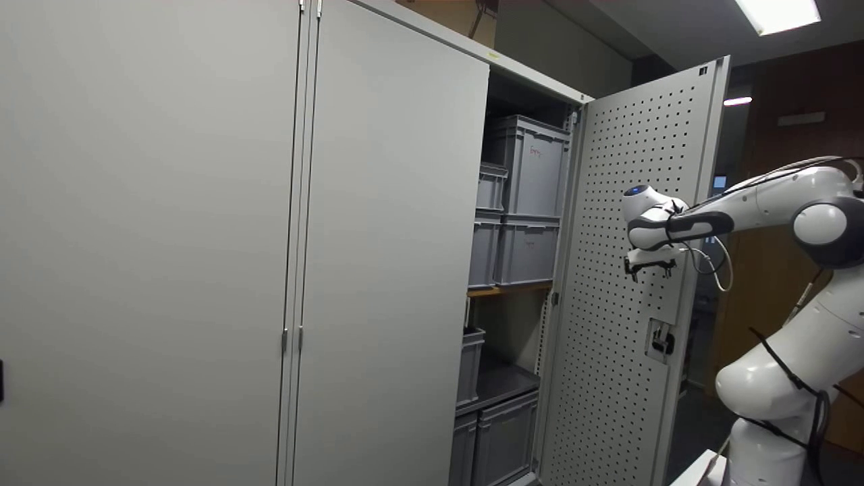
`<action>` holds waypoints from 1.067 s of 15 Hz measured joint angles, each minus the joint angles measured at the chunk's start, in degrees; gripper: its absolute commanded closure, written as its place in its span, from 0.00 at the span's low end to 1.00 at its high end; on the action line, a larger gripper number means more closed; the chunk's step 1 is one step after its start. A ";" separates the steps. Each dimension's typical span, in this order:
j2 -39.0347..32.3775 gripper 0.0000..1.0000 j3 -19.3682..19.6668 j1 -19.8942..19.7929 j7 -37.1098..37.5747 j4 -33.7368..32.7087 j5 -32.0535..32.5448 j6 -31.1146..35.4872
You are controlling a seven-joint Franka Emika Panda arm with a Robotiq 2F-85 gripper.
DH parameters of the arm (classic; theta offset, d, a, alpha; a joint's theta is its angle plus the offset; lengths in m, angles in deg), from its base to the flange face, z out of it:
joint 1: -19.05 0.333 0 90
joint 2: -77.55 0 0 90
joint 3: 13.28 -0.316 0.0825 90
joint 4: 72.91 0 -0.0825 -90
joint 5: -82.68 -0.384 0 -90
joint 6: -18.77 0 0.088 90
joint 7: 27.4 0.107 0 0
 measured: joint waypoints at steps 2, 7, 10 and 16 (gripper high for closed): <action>0.04 0.00 0.00 0.83 -2.27 -0.14 -1.72 1.82; 0.48 0.00 0.01 2.11 -8.87 -0.27 -8.62 6.09; 0.76 0.00 -0.03 2.44 -13.40 -0.36 -13.86 8.05; 1.67 0.00 -0.03 3.55 -22.12 -0.45 -23.00 9.54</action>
